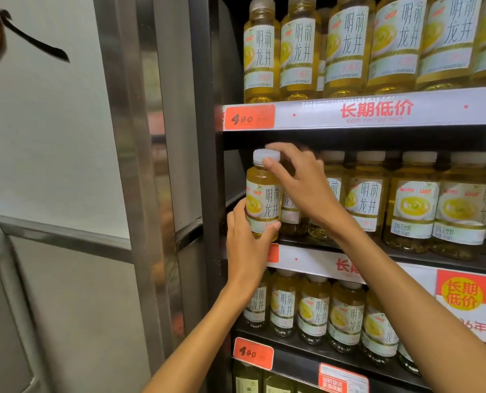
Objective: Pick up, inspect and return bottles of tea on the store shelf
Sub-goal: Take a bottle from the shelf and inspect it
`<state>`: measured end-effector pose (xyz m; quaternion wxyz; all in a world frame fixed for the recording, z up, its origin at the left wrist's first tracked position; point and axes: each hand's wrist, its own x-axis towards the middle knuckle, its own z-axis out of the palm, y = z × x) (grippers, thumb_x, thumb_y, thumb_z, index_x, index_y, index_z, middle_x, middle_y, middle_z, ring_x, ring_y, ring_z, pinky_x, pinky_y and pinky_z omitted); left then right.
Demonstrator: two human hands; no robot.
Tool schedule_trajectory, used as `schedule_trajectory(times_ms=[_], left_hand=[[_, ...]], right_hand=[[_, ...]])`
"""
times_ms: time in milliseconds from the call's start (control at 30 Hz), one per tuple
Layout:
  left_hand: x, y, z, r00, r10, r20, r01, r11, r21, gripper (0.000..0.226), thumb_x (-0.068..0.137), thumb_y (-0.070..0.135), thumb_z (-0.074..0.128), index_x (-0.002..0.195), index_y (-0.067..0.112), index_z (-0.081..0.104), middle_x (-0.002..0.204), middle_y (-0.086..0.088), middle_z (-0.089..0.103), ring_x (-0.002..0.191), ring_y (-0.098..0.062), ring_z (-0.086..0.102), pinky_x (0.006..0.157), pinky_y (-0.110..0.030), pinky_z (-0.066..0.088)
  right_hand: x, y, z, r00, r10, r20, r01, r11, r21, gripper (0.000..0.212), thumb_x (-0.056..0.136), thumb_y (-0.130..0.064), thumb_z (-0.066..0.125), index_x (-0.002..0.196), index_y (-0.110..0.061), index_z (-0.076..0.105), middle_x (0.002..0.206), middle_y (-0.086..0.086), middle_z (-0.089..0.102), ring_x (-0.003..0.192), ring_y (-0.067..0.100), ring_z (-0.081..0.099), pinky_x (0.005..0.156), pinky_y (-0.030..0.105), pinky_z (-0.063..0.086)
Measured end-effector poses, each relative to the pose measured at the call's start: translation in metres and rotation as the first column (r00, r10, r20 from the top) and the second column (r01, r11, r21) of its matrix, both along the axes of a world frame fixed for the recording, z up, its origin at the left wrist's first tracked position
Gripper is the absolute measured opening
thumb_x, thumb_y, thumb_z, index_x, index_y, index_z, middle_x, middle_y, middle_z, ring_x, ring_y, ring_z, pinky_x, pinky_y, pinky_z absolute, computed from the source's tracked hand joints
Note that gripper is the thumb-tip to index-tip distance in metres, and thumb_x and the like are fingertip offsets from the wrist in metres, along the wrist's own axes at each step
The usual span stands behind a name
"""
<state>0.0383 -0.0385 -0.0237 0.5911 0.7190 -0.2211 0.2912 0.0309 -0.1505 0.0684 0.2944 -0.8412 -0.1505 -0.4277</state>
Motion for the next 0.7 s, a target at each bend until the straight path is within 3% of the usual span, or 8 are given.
schedule_trajectory(times_ms=[100, 200, 267, 467, 567, 633, 700], left_hand=[[-0.012, 0.006, -0.003, 0.997, -0.037, 0.063, 0.042, 0.997, -0.066, 0.057, 0.082, 0.021, 0.073, 0.132, 0.027, 0.044, 0.123, 0.007, 0.046, 0.105, 0.006, 0.052, 0.084, 0.0, 0.042], [-0.026, 0.012, -0.004, 0.991, -0.092, 0.099, 0.103, 0.989, -0.106, 0.055, 0.08, 0.029, 0.074, 0.119, 0.048, 0.04, 0.122, 0.015, 0.045, 0.111, 0.006, 0.051, 0.086, -0.006, 0.045], [-0.036, 0.015, -0.005, 0.984, -0.161, 0.071, 0.169, 0.978, -0.119, 0.053, 0.079, 0.037, 0.074, 0.117, 0.05, 0.039, 0.126, 0.01, 0.049, 0.114, 0.0, 0.053, 0.087, -0.01, 0.048], [-0.07, 0.018, -0.02, 0.913, -0.399, -0.089, 0.379, 0.907, -0.185, 0.043, 0.073, 0.05, 0.058, 0.114, 0.038, 0.049, 0.108, 0.02, 0.065, 0.103, 0.008, 0.061, 0.078, -0.008, 0.049], [-0.091, 0.018, -0.041, 0.86, -0.482, -0.169, 0.448, 0.871, -0.204, 0.046, 0.077, 0.055, 0.054, 0.118, 0.034, 0.052, 0.115, 0.011, 0.067, 0.109, -0.003, 0.063, 0.088, -0.019, 0.052], [-0.104, 0.021, -0.055, 0.805, -0.543, -0.237, 0.499, 0.837, -0.222, 0.051, 0.081, 0.061, 0.052, 0.122, 0.031, 0.055, 0.119, 0.004, 0.068, 0.111, -0.01, 0.063, 0.092, -0.025, 0.053], [-0.116, 0.024, -0.068, 0.736, -0.603, -0.307, 0.541, 0.797, -0.27, 0.056, 0.077, 0.065, 0.049, 0.119, 0.031, 0.06, 0.115, 0.002, 0.07, 0.105, -0.014, 0.067, 0.085, -0.026, 0.055]], right_hand=[[-0.016, 0.0, -0.002, 0.977, 0.211, 0.008, -0.209, 0.96, 0.187, 0.033, 0.098, -0.03, 0.052, 0.129, -0.022, 0.053, 0.125, -0.002, 0.056, 0.117, 0.008, 0.051, 0.095, 0.029, 0.049], [-0.032, 0.002, 0.0, 0.934, 0.352, 0.056, -0.353, 0.89, 0.289, 0.026, 0.098, -0.023, 0.052, 0.123, -0.022, 0.055, 0.112, -0.014, 0.061, 0.107, -0.002, 0.058, 0.084, 0.014, 0.05], [-0.042, 0.005, 0.0, 0.912, 0.401, 0.087, -0.405, 0.847, 0.344, 0.021, 0.097, -0.02, 0.052, 0.117, -0.023, 0.057, 0.107, -0.017, 0.062, 0.102, -0.005, 0.061, 0.08, 0.012, 0.05], [-0.066, 0.011, -0.021, 0.892, 0.447, 0.075, -0.423, 0.762, 0.49, 0.021, 0.097, -0.022, 0.052, 0.116, -0.021, 0.06, 0.098, -0.02, 0.067, 0.094, -0.006, 0.064, 0.073, 0.011, 0.05], [-0.077, 0.011, -0.043, 0.868, 0.496, -0.01, -0.394, 0.702, 0.593, 0.027, 0.096, -0.027, 0.055, 0.117, -0.013, 0.064, 0.097, -0.007, 0.072, 0.093, 0.004, 0.068, 0.074, 0.017, 0.052], [-0.084, 0.007, -0.06, 0.817, 0.576, -0.042, -0.4, 0.617, 0.678, 0.025, 0.094, -0.031, 0.057, 0.112, -0.016, 0.067, 0.098, -0.002, 0.073, 0.094, 0.01, 0.068, 0.077, 0.021, 0.052], [-0.089, 0.003, -0.077, 0.738, 0.673, -0.039, -0.399, 0.483, 0.779, 0.023, 0.093, -0.034, 0.058, 0.106, -0.019, 0.069, 0.099, 0.003, 0.073, 0.098, 0.016, 0.068, 0.083, 0.028, 0.053]])
